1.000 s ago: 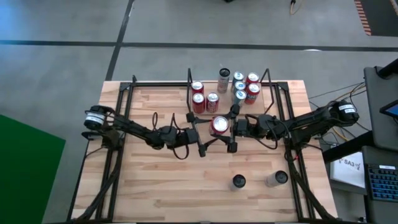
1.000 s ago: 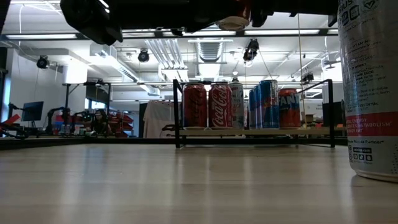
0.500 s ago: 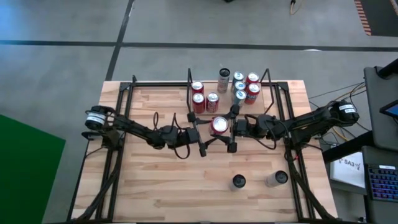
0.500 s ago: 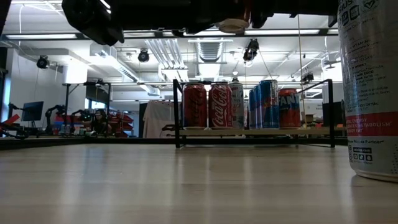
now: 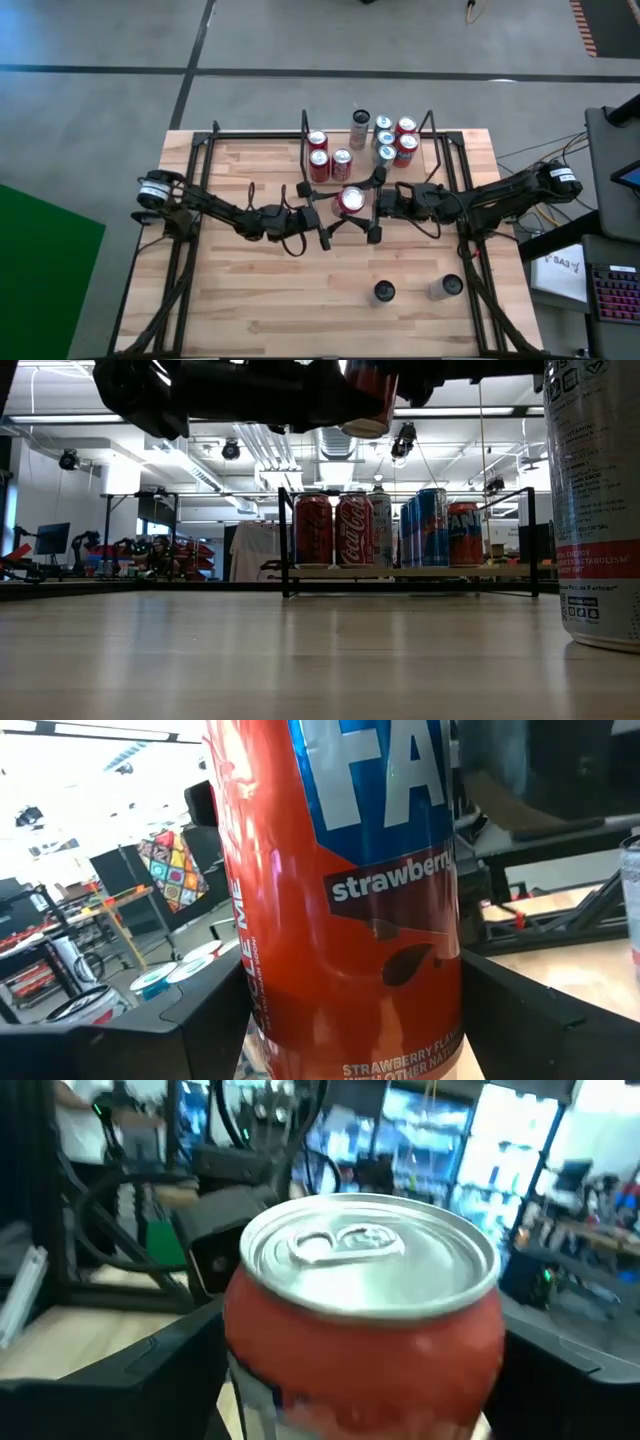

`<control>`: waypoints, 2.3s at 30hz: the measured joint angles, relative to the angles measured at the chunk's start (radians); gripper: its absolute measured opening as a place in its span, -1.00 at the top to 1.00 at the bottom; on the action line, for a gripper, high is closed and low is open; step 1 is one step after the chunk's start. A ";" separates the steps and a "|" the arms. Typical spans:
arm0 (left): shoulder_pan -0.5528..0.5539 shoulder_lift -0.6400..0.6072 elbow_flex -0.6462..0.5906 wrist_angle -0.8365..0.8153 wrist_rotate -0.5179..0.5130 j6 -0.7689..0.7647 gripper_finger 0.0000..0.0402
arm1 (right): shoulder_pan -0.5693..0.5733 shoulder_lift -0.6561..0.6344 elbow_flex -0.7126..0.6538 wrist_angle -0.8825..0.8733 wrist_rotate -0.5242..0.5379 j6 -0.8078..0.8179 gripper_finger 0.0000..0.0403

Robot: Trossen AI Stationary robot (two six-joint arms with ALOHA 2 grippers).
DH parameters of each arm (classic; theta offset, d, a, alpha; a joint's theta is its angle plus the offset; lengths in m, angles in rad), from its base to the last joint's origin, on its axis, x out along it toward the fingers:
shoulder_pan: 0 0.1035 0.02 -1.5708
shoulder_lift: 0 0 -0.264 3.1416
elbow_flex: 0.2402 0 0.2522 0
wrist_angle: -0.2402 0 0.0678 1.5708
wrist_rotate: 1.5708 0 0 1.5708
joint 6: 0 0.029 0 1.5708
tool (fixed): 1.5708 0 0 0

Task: Place canned beverage on shelf
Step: Put the red soda can on the shelf

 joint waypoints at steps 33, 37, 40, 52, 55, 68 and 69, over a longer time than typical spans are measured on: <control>0.001 -0.005 0.001 -0.007 -0.013 -0.011 -0.44 | 0.000 0.009 0.458 -0.919 0.077 0.119 -0.41; 0.000 -0.005 0.002 -0.005 0.000 -0.030 -0.44 | 0.000 0.010 0.477 -0.950 0.077 0.143 -0.41; 0.000 -0.005 0.002 -0.005 0.003 -0.042 -0.47 | 0.001 0.010 0.480 -0.955 0.076 0.158 -0.41; -0.007 -0.041 -0.003 -0.051 -0.012 -0.033 -0.92 | -0.002 0.008 0.518 -1.135 0.130 0.186 -0.41; -0.009 -0.064 -0.005 -0.070 -0.010 -0.030 -0.93 | -0.014 0.005 0.536 -1.240 0.150 0.218 -0.41; -0.031 -0.262 -0.103 -0.130 -0.041 -0.019 -0.94 | -0.106 -0.180 0.376 -1.400 0.188 0.343 -0.41; -0.031 -0.280 -0.115 -0.130 -0.041 -0.019 -0.94 | -0.117 -0.206 0.352 -1.394 0.200 0.356 -0.41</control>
